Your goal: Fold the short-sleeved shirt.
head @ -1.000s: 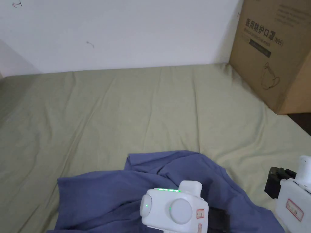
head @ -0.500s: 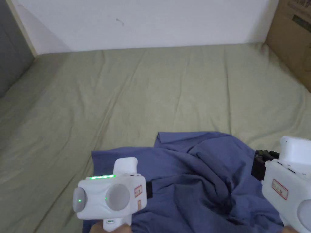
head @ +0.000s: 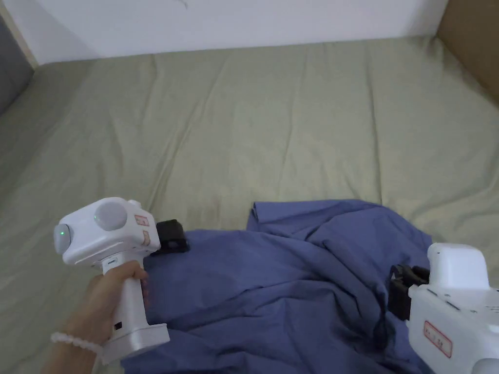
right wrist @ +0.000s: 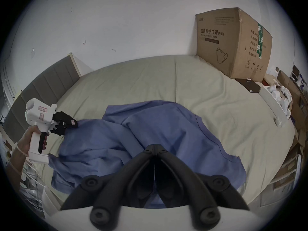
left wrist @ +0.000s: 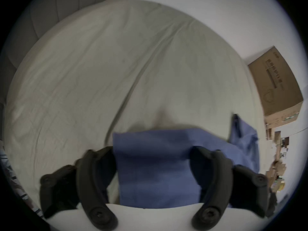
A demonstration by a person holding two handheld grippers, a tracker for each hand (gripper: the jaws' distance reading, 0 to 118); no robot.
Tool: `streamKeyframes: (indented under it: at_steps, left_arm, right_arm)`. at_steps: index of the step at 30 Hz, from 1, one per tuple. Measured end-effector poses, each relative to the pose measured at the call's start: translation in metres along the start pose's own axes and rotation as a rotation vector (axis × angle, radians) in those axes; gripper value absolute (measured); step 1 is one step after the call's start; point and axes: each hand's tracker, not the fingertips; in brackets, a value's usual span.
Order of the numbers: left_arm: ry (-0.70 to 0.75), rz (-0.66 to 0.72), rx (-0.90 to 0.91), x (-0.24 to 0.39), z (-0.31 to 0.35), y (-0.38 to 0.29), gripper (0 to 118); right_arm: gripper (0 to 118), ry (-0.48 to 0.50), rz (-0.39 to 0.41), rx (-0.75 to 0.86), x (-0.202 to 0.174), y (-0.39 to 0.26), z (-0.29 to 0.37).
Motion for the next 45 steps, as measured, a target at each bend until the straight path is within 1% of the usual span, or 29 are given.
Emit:
streamKeyframes:
  at_steps: [1,2,3,5,7,9,10,12,13,15,16,17,18,19,21,22,24,27,29,31,32,33,35,36,37,39,40,43,45]
  left_arm:
    - [0.13,-0.045,0.013,0.006,-0.004,-0.01,76]
    - [0.155,-0.09,0.055,0.01,-0.003,-0.015,68]
    - [0.114,-0.079,0.091,0.013,0.005,-0.02,49]
    - [0.155,-0.106,0.139,0.009,0.008,-0.023,7]
    - [0.186,-0.133,0.147,0.009,0.014,-0.027,4]
    - [0.15,-0.129,0.136,0.005,0.022,-0.026,4]
    - [0.146,-0.131,0.14,0.006,0.028,-0.027,4]
    - [0.126,-0.14,0.154,0.005,0.041,-0.029,4]
    - [0.114,-0.137,0.161,0.005,0.052,-0.033,4]
    - [0.073,-0.117,0.186,0.0,0.066,-0.035,4]
    - [0.062,-0.109,0.193,-0.002,0.072,-0.037,4]
    - [0.055,-0.105,0.2,-0.004,0.078,-0.038,4]
    - [0.051,-0.103,0.202,-0.005,0.082,-0.039,4]
    - [0.046,-0.098,0.206,-0.006,0.087,-0.04,4]
    - [0.04,-0.1,0.216,-0.007,0.092,-0.042,4]
    - [0.039,-0.103,0.218,-0.007,0.095,-0.043,4]
    - [0.04,-0.119,0.22,-0.006,0.098,-0.043,4]
    - [0.039,-0.137,0.223,-0.005,0.098,-0.041,4]
    - [0.041,-0.14,0.223,-0.005,0.097,-0.038,4]
    - [0.041,-0.142,0.223,-0.004,0.098,-0.037,4]
    - [0.042,-0.141,0.223,-0.004,0.098,-0.036,4]
    - [0.047,-0.143,0.224,-0.003,0.099,-0.035,4]
    - [0.068,-0.165,0.242,0.0,0.103,-0.034,4]
    - [0.072,-0.165,0.245,0.001,0.107,-0.033,4]
    - [0.071,-0.166,0.253,-0.001,0.112,-0.031,4]
    - [0.067,-0.156,0.284,-0.003,0.126,-0.027,4]
    - [0.069,-0.162,0.295,-0.003,0.134,-0.025,4]
    - [0.13,-0.202,0.365,-0.004,0.161,-0.017,4]
    - [0.122,-0.193,0.395,-0.008,0.181,-0.012,4]
  right_arm:
    - [0,-0.014,0.018,-0.011,-0.001,-0.002,-0.002]
    - [0,-0.023,0.029,-0.023,-0.001,-0.003,-0.004]
    - [0,-0.018,0.026,-0.028,-0.001,-0.004,-0.005]
    - [0,0.017,-0.011,-0.025,0.004,-0.004,-0.004]
    - [0,0.036,-0.023,-0.031,0.006,-0.002,-0.006]
    - [0,0.052,-0.009,-0.033,0.009,0.006,-0.012]
    - [0,0.087,0.029,-0.055,0.011,0.013,-0.018]
    - [2,0.147,0.061,-0.102,0.016,0.034,-0.033]
    - [11,0.167,0.099,-0.128,0.016,0.046,-0.043]
    - [46,0.166,0.185,-0.094,0.015,0.068,-0.063]
    - [57,0.156,0.238,-0.1,0.014,0.081,-0.078]
    - [57,0.131,0.268,-0.109,0.012,0.093,-0.095]
    - [88,0.118,0.294,-0.133,0.012,0.103,-0.116]
    - [92,0.116,0.303,-0.159,0.013,0.113,-0.137]
    - [92,0.074,0.293,-0.212,0.016,0.131,-0.183]
    - [92,0.001,0.303,-0.265,0.015,0.137,-0.205]
    - [92,-0.054,0.37,-0.342,0.016,0.14,-0.243]
    - [91,0.006,0.337,-0.433,0.022,0.132,-0.269]
    - [88,0.03,0.241,-0.422,0.029,0.139,-0.266]
    - [54,0.039,0.236,-0.401,0.028,0.139,-0.249]
    - [25,0.042,0.24,-0.386,0.026,0.139,-0.243]
    - [3,0.029,0.243,-0.371,0.025,0.14,-0.239]
    - [3,-0.016,0.215,-0.348,0.025,0.14,-0.231]
    - [3,0.028,0.146,-0.357,0.028,0.142,-0.229]
    - [3,0.017,0.098,-0.362,0.033,0.146,-0.226]
    - [3,0.044,0.011,-0.343,0.04,0.157,-0.211]
    - [3,0.034,-0.003,-0.303,0.043,0.165,-0.197]
    - [3,0.02,0.016,-0.193,0.055,0.197,-0.153]
    - [3,0.025,-0.02,-0.142,0.066,0.219,-0.12]
